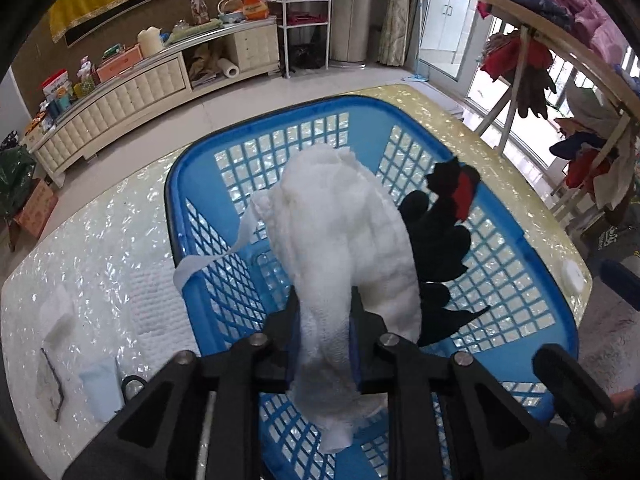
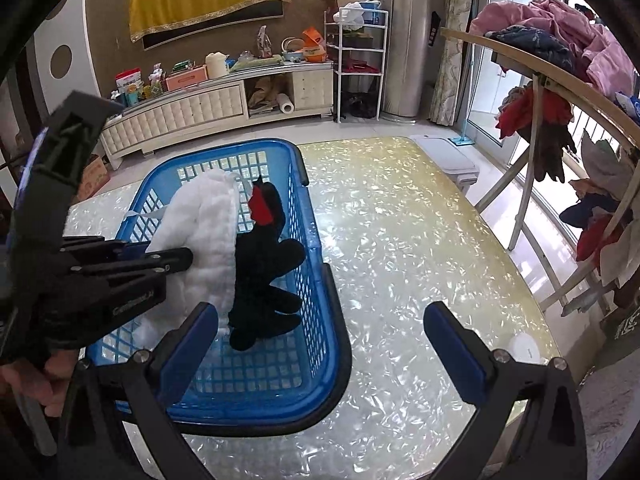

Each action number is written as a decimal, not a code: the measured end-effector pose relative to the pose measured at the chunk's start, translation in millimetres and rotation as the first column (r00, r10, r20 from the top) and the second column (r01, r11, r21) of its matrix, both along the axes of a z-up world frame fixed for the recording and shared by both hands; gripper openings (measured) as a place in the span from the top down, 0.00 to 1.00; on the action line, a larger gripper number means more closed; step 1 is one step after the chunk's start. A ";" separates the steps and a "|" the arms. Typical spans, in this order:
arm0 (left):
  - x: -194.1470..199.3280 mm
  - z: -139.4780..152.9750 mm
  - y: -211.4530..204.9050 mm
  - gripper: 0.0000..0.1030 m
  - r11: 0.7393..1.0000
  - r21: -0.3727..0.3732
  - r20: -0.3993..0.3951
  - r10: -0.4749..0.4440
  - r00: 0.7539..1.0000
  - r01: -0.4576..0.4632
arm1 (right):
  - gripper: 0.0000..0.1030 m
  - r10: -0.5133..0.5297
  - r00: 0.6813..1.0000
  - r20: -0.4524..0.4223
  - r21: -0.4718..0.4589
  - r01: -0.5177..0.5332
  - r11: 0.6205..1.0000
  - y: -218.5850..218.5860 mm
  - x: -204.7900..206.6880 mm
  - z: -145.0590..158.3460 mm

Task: Organize soft objects
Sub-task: 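Carry the white quilted pad into the blue basket and open the left gripper, then move both tools back to the table and grasp the light blue cloth with the right gripper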

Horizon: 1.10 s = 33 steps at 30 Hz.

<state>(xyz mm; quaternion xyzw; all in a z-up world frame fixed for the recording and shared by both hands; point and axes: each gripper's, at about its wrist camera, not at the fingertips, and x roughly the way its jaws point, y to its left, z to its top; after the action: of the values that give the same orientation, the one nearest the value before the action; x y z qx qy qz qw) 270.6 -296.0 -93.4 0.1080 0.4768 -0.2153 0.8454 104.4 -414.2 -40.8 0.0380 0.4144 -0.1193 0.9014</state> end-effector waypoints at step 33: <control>-68.5 62.8 73.9 0.09 0.993 -0.044 0.154 0.112 0.982 -0.107 | 0.00 0.048 0.997 0.055 -0.013 -0.047 0.999 47.3 -15.6 36.7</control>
<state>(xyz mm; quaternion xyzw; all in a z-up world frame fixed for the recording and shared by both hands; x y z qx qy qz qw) 202.1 -222.1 -30.6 0.0832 0.4102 -0.1678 0.8926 88.8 -366.9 -4.0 0.0259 0.3894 -0.0992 0.9153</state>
